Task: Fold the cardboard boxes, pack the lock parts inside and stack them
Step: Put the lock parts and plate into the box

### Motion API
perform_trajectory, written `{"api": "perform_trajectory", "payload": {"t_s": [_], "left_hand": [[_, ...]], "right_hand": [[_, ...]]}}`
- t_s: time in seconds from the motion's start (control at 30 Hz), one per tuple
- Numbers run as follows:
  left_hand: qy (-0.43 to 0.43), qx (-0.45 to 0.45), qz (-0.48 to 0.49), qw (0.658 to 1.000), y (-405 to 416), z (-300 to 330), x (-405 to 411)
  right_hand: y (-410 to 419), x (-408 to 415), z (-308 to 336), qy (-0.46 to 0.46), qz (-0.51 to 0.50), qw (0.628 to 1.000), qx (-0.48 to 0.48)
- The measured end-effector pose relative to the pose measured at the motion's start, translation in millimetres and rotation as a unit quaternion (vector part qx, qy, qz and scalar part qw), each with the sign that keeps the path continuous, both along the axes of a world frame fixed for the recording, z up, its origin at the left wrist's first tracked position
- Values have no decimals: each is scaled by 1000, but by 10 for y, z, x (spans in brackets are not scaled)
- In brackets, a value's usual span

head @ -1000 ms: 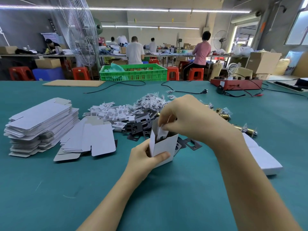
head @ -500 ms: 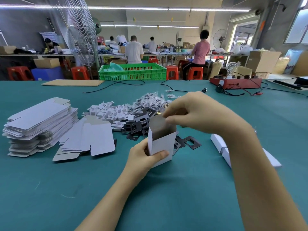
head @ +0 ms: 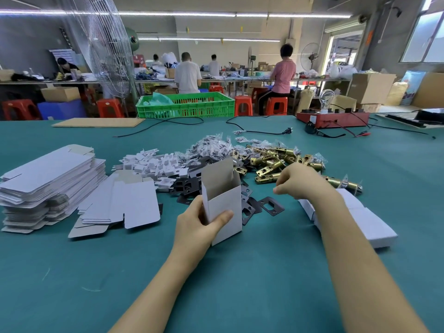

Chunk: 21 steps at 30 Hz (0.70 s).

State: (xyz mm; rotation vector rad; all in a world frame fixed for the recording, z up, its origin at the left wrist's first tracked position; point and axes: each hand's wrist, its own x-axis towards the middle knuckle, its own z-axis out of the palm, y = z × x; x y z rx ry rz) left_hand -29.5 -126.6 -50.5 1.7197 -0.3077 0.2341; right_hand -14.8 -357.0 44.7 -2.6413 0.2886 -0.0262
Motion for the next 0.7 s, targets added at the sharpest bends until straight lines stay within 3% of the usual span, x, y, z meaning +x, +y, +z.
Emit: {"api": "perform_trajectory", "payload": {"t_s": [0.17,0.7], "left_hand": [[-52,44,25,997,-2,9,-27],[-164,91,22,982,-27,66,-127]], "right_hand": [[24,176,-364,60,-51,997,-12],[58,255,-543,59,-61,994,63]]}}
